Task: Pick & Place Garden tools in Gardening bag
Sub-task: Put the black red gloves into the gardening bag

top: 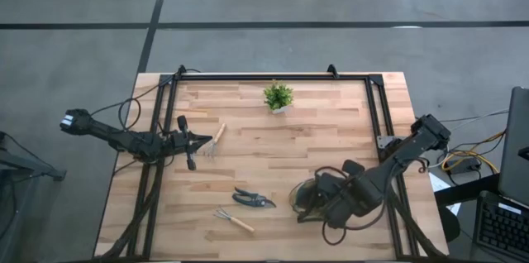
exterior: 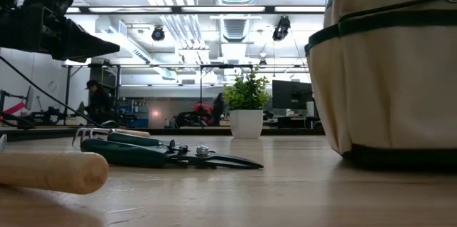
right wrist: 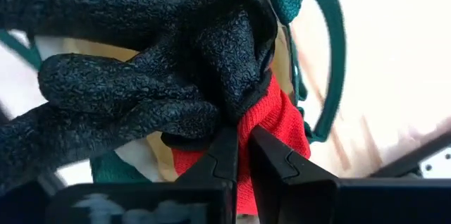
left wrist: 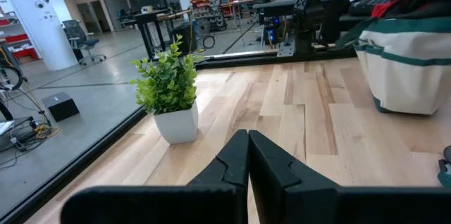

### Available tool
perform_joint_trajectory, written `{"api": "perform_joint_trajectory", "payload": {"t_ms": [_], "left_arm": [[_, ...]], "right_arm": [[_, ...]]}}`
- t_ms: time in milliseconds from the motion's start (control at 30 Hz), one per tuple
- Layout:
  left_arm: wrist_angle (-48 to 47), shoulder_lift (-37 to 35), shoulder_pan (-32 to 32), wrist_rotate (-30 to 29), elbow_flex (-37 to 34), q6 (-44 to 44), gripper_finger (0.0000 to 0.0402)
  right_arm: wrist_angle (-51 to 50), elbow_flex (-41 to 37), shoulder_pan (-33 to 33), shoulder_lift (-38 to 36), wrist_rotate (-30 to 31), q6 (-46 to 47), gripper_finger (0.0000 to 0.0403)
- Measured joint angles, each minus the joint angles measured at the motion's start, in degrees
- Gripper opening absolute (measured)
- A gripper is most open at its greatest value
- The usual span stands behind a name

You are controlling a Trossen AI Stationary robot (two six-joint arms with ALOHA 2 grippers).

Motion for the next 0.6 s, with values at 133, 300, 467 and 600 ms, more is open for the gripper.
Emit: {"api": "perform_joint_trajectory", "payload": {"t_ms": [133, 300, 467, 600], "left_arm": [[0.0, 0.0, 0.0, 0.0, 0.0, 0.0, 0.0012], [0.0, 0.0, 0.0, 0.0, 0.0, 0.0, 0.0012], [0.0, 0.0, 0.0, 0.0, 0.0, 0.0, 0.0012], [0.0, 0.0, 0.0, 0.0, 0.0, 0.0, 0.0012]], "right_arm": [[0.3, 0.0, 0.0, -0.1, 2.5, 0.1, 0.0013], [5.6, 0.0, 0.0, -0.1, 0.3, -1.8, 0.0013], [9.9, 0.0, 0.0, -0.1, -0.5, -5.9, 0.0013], [8.8, -0.5, 0.0, -0.1, -0.5, -5.6, 0.0034]]}}
